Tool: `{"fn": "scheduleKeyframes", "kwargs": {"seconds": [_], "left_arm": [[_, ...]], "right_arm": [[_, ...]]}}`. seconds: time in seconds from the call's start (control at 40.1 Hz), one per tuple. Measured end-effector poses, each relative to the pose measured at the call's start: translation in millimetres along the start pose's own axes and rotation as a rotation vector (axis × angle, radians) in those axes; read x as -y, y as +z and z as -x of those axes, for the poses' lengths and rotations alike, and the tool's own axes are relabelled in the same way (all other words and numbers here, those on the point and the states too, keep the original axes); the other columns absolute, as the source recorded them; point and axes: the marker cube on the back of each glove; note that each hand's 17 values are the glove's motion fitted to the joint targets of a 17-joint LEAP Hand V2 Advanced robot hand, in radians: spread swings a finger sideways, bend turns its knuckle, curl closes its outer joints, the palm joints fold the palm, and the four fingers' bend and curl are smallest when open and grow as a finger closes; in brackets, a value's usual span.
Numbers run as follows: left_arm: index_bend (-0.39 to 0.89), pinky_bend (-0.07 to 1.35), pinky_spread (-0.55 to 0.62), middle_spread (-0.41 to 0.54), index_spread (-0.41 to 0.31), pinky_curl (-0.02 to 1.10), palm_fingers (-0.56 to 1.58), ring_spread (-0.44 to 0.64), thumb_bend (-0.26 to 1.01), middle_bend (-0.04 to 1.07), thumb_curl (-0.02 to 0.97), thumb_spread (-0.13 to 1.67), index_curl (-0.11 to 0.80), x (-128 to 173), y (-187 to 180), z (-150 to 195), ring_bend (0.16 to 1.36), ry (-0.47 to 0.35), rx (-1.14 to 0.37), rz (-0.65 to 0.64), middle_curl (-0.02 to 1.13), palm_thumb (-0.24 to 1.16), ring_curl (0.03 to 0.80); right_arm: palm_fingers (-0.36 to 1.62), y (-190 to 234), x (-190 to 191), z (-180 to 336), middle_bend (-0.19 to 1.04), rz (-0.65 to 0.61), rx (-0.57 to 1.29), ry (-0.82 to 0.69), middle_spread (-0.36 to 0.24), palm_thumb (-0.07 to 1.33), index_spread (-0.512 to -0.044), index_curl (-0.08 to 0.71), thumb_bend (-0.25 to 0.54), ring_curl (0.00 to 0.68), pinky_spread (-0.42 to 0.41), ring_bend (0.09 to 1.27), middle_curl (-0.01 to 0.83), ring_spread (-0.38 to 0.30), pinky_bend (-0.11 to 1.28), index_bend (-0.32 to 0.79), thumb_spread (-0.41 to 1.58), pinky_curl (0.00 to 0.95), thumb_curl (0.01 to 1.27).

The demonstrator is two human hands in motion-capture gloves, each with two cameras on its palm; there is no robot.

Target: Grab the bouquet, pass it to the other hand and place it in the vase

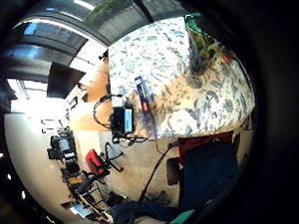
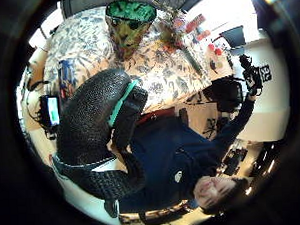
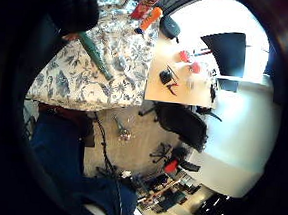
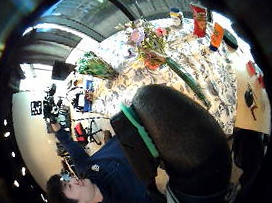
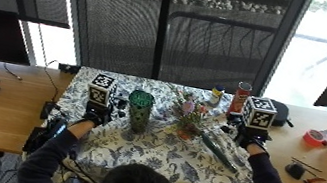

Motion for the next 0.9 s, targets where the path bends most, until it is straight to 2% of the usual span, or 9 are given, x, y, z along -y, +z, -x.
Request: {"fn": "scheduleKeyframes", "kwargs": {"seconds": [0.025, 0.125, 0.274, 0.524, 0.898], "left_arm": [[0.14, 0.34, 0.13, 0.076, -0.013, 0.07, 0.39, 0.10, 0.09, 0.18, 0.034, 0.44, 0.039, 0.0, 0.9, 0.6, 0.43, -0.004, 0.002, 0.001, 0.04, 0.15, 0.082], [0.14, 0.37, 0.18, 0.111, -0.019, 0.14, 0.35, 0.14, 0.10, 0.18, 0.062, 0.70, 0.080, -5.4, 2.3, 1.6, 0.48, -0.018, 0.016, 0.009, 0.10, 0.17, 0.152], [0.15, 0.38, 0.23, 0.140, -0.023, 0.19, 0.31, 0.18, 0.08, 0.18, 0.099, 0.93, 0.127, -17.6, -4.1, -3.2, 0.51, -0.011, 0.021, 0.015, 0.15, 0.18, 0.197], [0.15, 0.39, 0.26, 0.158, -0.026, 0.24, 0.28, 0.21, 0.04, 0.19, 0.148, 1.10, 0.184, -8.1, 0.2, 1.0, 0.53, -0.011, -0.004, 0.012, 0.21, 0.19, 0.230], [0.15, 0.39, 0.27, 0.165, -0.027, 0.29, 0.26, 0.22, -0.01, 0.19, 0.199, 1.17, 0.235, 1.2, 6.2, -28.5, 0.55, 0.066, 0.014, -0.071, 0.27, 0.20, 0.260]], "right_arm": [[0.47, 0.0, 0.1, 0.1, 0.21, -0.002, 0.001, -0.003, -0.028, 0.20, -0.185, 0.011, 0.125, 0.090, 0.033, 0.44, 0.052, 0.001, 0.43, 0.07, 0.42, 0.097, 0.04], [0.42, 0.3, 1.4, 0.1, 0.21, -0.014, 0.008, -0.022, -0.038, 0.23, -0.265, 0.058, 0.129, 0.170, 0.048, 0.50, 0.105, 0.001, 0.47, 0.09, 0.68, 0.176, 0.06], [0.39, 0.8, 7.2, -3.2, 0.24, -0.009, 0.020, -0.019, -0.042, 0.24, -0.325, 0.088, 0.114, 0.217, 0.059, 0.52, 0.166, 0.001, 0.49, 0.10, 0.92, 0.228, 0.09], [0.37, 3.9, 22.5, -0.9, 0.24, -0.010, 0.034, -0.026, -0.044, 0.25, -0.350, 0.120, 0.073, 0.253, 0.066, 0.54, 0.232, 0.001, 0.49, 0.11, 1.10, 0.268, 0.13], [0.34, -17.4, 22.2, -15.6, 0.24, -0.048, 0.081, 0.025, -0.046, 0.28, -0.373, 0.141, 0.017, 0.286, 0.072, 0.55, 0.293, 0.000, 0.50, 0.10, 1.19, 0.307, 0.18]]}}
